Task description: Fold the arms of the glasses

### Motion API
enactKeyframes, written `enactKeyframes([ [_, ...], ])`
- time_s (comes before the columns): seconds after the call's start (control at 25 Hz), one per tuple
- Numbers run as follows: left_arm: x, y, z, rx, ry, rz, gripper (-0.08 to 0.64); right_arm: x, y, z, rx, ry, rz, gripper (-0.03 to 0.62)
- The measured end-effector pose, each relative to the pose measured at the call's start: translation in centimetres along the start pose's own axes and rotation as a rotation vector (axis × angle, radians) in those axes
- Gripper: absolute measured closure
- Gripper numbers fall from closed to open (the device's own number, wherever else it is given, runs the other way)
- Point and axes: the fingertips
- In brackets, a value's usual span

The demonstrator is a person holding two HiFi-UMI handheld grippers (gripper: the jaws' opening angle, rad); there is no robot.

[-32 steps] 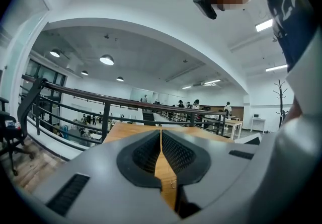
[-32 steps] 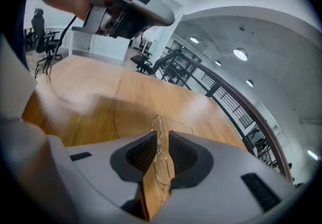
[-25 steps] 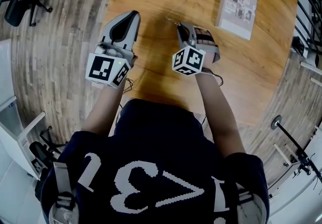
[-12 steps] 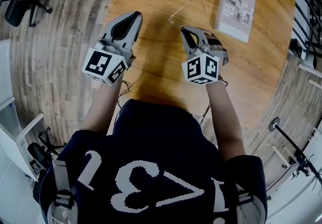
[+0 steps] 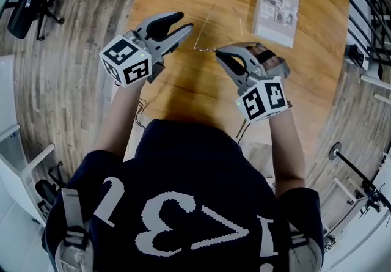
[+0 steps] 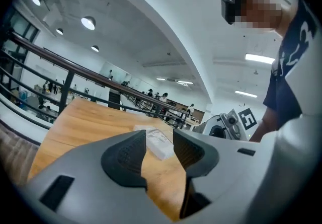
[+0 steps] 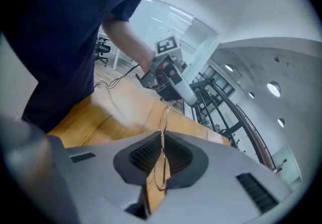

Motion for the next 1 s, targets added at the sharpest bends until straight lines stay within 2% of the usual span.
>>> enactKeyframes([
  [0.2, 0.9, 0.1, -2.9, -0.099, 0.164, 0.083, 0.399, -0.7, -0.5, 1.4, -0.104, -0.032, 0.057, 0.554],
  [0.32, 1.1, 0.9, -4.3, -0.103, 0.229, 0.154, 0.404, -0.8, -0.5, 1.9, -0.142, -0.038, 0.078, 0.554],
  [0.4, 1.1, 1.4, -4.6, -0.089, 0.240, 0.185, 0.456, -0.8, -0.6, 2.2, -0.154, -0.039, 0.084, 0.554],
  [0.56, 1.0, 2.1, -4.5, -0.083, 0.226, 0.211, 0.462, -0.8, -0.7, 2.3, -0.169, -0.037, 0.089, 0.555],
  [0.76, 1.1, 2.3, -5.2, -0.103, 0.256, 0.219, 0.476, -0.9, -1.2, 2.5, -0.185, -0.037, 0.085, 0.554],
  [0.88, 1.1, 2.2, -6.1, -0.134, 0.294, 0.224, 0.492, -1.0, -1.6, 2.6, -0.199, -0.040, 0.086, 0.555],
  [1.0, 1.1, 3.1, -7.6, -0.130, 0.362, 0.271, 0.499, -1.1, -2.0, 2.9, -0.209, -0.050, 0.070, 0.555],
])
Point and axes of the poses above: the fingertips, and each gripper's own axes: x forward along the fingers, z to its left, y out of its underside, and after that the axes turned 14 degrees about -y, right-handed
